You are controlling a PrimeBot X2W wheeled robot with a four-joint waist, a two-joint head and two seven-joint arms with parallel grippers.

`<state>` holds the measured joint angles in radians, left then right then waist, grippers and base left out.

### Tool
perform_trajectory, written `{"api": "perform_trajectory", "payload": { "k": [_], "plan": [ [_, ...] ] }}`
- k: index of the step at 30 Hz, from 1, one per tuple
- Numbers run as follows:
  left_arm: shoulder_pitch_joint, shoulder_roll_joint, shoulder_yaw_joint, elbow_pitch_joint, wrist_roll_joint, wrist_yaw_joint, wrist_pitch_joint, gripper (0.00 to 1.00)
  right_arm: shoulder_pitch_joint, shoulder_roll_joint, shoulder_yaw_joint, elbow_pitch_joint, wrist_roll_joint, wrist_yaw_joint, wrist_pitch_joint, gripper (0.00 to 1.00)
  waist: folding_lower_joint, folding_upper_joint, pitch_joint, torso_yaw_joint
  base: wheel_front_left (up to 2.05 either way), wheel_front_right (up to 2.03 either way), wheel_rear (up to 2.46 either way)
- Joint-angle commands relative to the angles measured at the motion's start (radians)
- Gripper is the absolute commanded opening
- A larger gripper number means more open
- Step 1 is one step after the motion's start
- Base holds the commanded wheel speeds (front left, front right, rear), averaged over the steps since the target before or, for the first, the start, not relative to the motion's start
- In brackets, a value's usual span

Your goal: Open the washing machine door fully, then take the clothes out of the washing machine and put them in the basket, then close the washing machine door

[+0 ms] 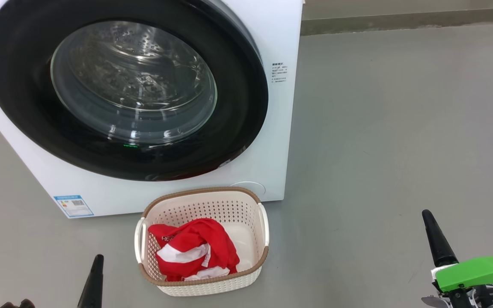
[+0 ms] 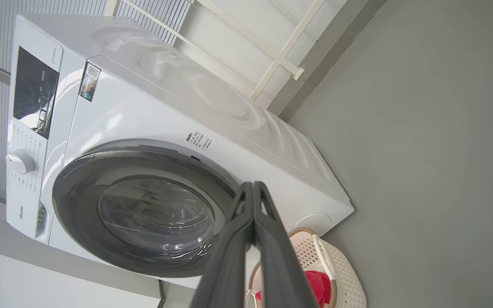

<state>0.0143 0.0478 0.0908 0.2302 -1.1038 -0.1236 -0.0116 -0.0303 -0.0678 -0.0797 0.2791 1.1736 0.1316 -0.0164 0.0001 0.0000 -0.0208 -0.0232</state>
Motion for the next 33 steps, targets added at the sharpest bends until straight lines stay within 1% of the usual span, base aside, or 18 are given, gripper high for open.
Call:
{"api": "perform_trajectory", "payload": {
  "k": [1,33],
  "plan": [
    [-0.056,0.008,0.018,-0.018,-0.033,-0.005,0.006,0.0,-0.047,-0.009,0.009,-0.029,0.027,-0.001,0.008,0.0,-0.0001,0.0,0.001,0.001,0.0,0.0,0.0],
    [-0.107,0.004,0.022,0.007,-0.398,-0.007,0.098,0.0,-0.071,0.011,-0.025,-0.033,0.342,-0.001,0.103,0.0,-0.0001,0.0,0.019,0.018,0.0,0.0,0.0]
  ]
}}
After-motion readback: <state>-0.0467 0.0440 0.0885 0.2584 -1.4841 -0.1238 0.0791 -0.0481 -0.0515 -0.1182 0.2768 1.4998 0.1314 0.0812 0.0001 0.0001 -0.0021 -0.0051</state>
